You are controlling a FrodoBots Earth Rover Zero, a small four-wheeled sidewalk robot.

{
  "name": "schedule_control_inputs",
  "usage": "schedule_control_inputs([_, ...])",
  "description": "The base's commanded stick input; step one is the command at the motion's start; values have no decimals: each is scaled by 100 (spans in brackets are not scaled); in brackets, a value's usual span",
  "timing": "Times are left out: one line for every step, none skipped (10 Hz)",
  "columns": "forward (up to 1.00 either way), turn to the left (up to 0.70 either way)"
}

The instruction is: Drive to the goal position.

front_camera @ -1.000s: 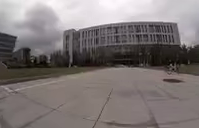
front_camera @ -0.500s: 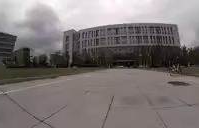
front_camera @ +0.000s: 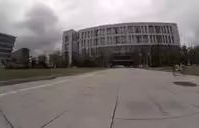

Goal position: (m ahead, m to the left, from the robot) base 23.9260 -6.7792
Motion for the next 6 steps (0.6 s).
schedule_control_inputs([70,0])
schedule_control_inputs([70,0])
schedule_control_inputs([70,0])
schedule_control_inputs([70,0])
schedule_control_inputs([70,0])
schedule_control_inputs([70,0])
